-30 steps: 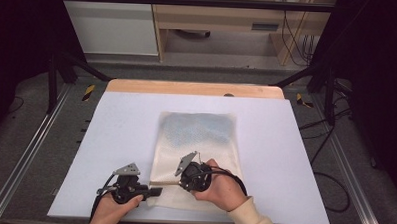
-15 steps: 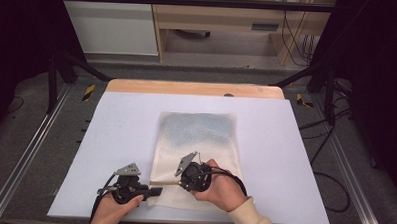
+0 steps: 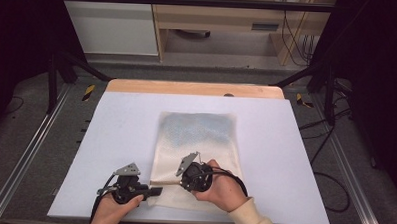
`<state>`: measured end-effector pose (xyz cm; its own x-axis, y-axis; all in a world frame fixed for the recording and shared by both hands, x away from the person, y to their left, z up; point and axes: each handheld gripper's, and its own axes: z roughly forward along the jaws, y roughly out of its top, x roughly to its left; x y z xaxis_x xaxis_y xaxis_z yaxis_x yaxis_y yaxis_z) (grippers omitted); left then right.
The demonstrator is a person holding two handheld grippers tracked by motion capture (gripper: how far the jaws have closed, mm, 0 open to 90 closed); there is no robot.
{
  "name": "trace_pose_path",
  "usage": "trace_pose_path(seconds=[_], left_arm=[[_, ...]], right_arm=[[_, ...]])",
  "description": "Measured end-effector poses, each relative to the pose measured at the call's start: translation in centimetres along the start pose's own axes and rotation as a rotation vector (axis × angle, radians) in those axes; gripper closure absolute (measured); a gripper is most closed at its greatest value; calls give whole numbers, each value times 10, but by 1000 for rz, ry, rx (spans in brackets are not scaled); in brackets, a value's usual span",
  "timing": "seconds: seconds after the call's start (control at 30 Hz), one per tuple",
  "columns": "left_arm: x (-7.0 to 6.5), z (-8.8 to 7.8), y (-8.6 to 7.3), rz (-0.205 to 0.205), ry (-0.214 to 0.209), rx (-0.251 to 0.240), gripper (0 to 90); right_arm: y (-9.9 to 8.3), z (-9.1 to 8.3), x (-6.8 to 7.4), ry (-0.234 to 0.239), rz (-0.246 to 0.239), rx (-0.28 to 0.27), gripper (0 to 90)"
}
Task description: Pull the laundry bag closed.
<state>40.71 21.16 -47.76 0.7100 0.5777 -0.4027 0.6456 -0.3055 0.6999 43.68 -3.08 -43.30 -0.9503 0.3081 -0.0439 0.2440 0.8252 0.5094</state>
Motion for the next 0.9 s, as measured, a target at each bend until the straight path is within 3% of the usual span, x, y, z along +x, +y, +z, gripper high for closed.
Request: trace_pose_path(seconds=[0.9], left_arm=[[-1,0,1,11,-4,4,832]], right_arm=[[-13,-7,-2,-9,26,-1,821]])
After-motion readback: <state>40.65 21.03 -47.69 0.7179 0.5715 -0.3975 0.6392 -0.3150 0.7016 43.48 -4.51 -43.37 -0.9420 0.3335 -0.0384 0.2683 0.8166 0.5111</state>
